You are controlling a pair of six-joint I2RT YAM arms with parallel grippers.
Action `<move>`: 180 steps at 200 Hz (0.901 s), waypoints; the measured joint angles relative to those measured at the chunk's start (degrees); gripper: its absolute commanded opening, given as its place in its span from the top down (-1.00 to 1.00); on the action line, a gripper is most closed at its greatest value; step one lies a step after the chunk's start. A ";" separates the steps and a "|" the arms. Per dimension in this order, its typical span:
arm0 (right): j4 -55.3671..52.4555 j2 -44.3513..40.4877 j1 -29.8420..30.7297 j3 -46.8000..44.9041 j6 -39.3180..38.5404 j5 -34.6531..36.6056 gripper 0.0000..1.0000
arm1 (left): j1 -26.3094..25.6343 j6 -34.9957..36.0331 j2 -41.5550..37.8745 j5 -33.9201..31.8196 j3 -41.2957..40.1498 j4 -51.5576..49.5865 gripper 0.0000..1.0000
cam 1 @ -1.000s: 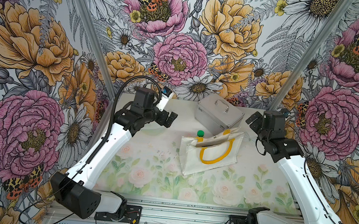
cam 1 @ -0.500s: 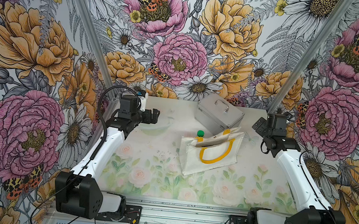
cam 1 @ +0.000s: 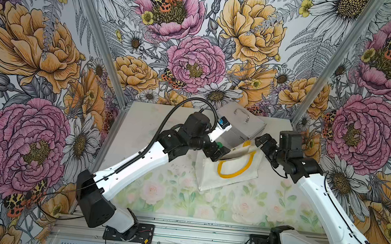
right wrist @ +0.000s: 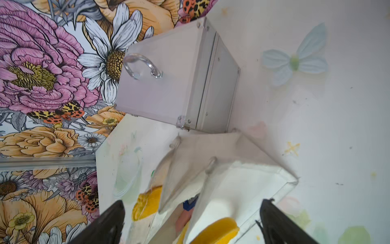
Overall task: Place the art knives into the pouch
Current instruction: Close the pouch at the center of the board.
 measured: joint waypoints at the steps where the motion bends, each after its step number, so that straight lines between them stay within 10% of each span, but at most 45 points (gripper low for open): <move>1: -0.02 0.09 0.07 0.00 0.09 -0.07 -0.99 | -0.09 0.04 0.15 -0.02 0.02 -0.13 -0.97; 106: -0.68 10.27 3.85 5.77 5.57 -2.62 -0.99 | -3.04 7.43 11.72 -6.29 4.22 -5.53 -0.87; 150: -0.85 11.74 4.28 9.16 5.53 -1.79 -0.99 | -1.07 7.87 14.12 -6.84 5.55 -5.75 0.28; 180: -0.83 15.63 4.76 12.31 5.49 -1.75 -0.94 | -0.83 7.80 14.12 -6.58 5.79 -5.70 0.71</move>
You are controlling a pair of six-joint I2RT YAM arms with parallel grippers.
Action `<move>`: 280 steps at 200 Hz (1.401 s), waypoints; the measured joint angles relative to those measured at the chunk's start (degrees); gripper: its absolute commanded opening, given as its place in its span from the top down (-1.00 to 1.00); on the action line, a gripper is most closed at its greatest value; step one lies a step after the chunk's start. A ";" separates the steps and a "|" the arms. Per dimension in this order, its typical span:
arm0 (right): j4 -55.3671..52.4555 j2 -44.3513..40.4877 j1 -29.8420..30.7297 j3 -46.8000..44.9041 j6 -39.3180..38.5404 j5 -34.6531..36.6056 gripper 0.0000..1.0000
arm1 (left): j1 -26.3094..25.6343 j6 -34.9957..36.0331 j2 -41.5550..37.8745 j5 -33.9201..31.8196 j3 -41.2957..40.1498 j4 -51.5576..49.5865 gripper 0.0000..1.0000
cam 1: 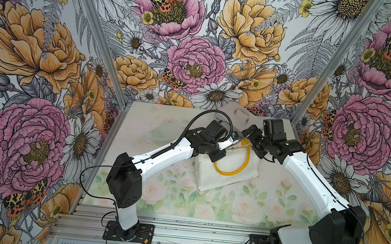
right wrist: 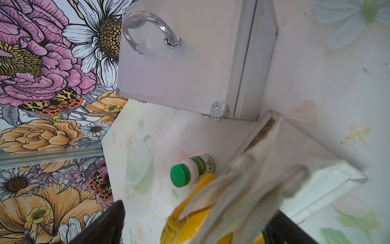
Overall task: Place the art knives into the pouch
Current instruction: Close the pouch at the center of the board.
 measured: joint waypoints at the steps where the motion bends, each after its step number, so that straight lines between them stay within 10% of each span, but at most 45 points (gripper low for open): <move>1: -0.02 0.11 0.00 0.09 0.02 0.00 -0.94 | 0.00 0.17 0.00 0.00 0.00 0.00 0.72; 42: -0.35 4.28 0.57 1.25 -0.15 0.26 -0.23 | -1.20 1.07 -0.37 -0.35 -0.02 -0.42 0.87; 74: -0.72 3.82 0.66 1.22 -0.85 0.17 1.00 | -1.40 1.18 -0.55 -1.31 -0.09 -0.31 0.89; 147: -0.28 1.42 1.18 -0.68 -1.11 1.29 1.00 | -0.61 1.20 -1.03 -2.01 -0.74 0.26 0.96; 177: -0.33 1.11 1.27 -0.72 -1.64 1.66 1.00 | -0.09 1.03 -1.27 -2.03 -0.74 0.39 -0.32; 196: -0.35 1.11 1.22 -0.98 -1.73 1.99 1.00 | 0.31 0.57 -1.84 -1.99 -0.72 0.37 -0.67; 280: 0.20 0.85 1.20 -1.64 -1.70 2.60 1.00 | -1.40 -1.73 1.20 3.82 4.04 1.68 -0.77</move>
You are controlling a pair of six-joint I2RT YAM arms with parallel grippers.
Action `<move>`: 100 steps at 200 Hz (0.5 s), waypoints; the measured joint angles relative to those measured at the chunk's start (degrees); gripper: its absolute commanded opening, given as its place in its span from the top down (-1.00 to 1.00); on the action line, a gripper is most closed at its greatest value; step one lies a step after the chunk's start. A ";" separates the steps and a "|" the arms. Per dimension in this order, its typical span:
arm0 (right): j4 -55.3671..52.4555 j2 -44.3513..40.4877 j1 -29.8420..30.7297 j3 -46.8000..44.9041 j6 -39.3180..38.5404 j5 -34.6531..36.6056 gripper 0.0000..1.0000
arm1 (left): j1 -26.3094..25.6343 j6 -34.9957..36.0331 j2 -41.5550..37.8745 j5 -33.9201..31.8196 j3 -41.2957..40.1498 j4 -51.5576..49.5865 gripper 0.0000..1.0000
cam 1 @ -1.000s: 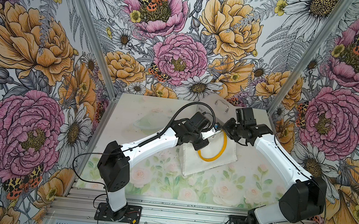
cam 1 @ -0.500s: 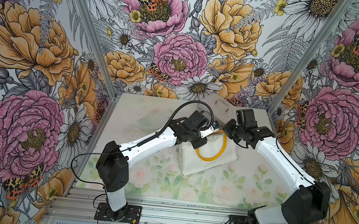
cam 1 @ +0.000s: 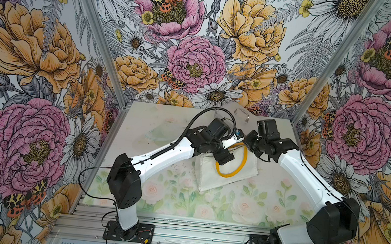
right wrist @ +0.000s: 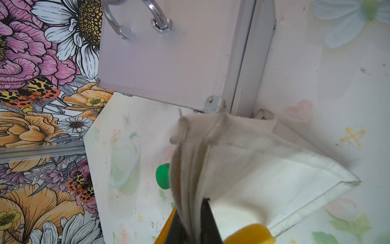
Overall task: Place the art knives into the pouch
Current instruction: Close the pouch at the center of the board.
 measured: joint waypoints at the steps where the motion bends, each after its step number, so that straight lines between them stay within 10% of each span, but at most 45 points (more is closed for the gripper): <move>1: 0.02 -0.02 0.00 -0.04 0.00 0.00 1.00 | 0.00 0.00 0.11 0.04 0.07 0.02 -0.77; 27: 0.24 -0.24 0.00 -0.28 0.00 0.04 1.00 | -0.09 -0.74 4.44 0.92 2.91 1.14 -0.49; 64: 0.70 -0.46 -0.44 -1.33 0.11 0.70 1.00 | 0.13 -1.22 6.69 2.56 3.50 2.60 0.99; 100: 1.33 -0.98 -0.44 -1.92 0.24 0.66 1.00 | 1.22 -1.27 6.71 3.93 3.48 2.91 1.00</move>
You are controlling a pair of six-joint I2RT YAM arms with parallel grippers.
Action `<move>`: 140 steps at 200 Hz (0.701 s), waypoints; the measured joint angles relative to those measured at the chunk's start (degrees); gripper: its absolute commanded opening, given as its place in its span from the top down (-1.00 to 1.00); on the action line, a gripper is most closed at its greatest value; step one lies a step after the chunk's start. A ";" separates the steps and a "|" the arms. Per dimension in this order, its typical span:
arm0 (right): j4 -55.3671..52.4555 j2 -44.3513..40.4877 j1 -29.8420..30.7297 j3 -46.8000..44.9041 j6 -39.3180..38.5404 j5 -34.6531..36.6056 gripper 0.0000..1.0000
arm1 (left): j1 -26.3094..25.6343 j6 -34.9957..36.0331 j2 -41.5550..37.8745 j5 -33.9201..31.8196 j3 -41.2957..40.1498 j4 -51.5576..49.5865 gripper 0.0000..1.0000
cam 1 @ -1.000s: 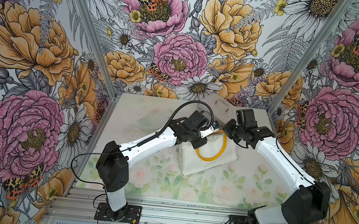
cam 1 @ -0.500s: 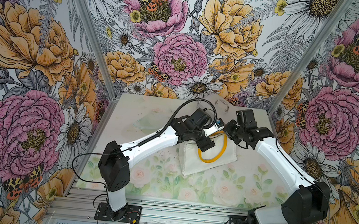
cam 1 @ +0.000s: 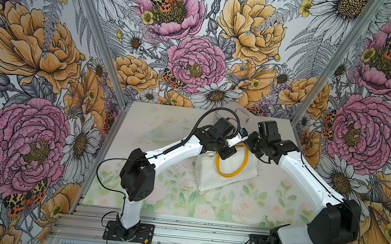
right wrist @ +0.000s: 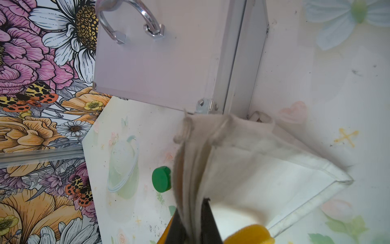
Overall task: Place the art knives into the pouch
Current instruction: Close the pouch at the center of the board.
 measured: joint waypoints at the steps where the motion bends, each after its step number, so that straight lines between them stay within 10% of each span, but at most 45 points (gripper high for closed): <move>1: 0.00 0.00 0.00 -0.02 0.00 0.00 1.00 | 0.00 0.00 0.00 0.00 0.00 0.00 1.00; 34: 0.15 0.00 0.00 -0.04 0.02 -0.02 1.00 | 0.09 0.02 -0.02 0.26 -0.11 0.13 0.99; 49: 0.17 0.00 -0.02 -0.04 0.02 -0.02 1.00 | 0.09 0.04 -0.04 0.44 -0.11 0.15 0.23; 75: 0.09 -0.09 -0.02 -0.07 -0.02 0.00 1.00 | 0.35 -0.22 -0.85 0.72 -0.15 0.15 -0.35; 140: -0.04 -0.33 -0.11 -0.07 -0.04 0.00 1.00 | 0.55 -0.63 -4.15 1.16 -1.51 0.17 -0.49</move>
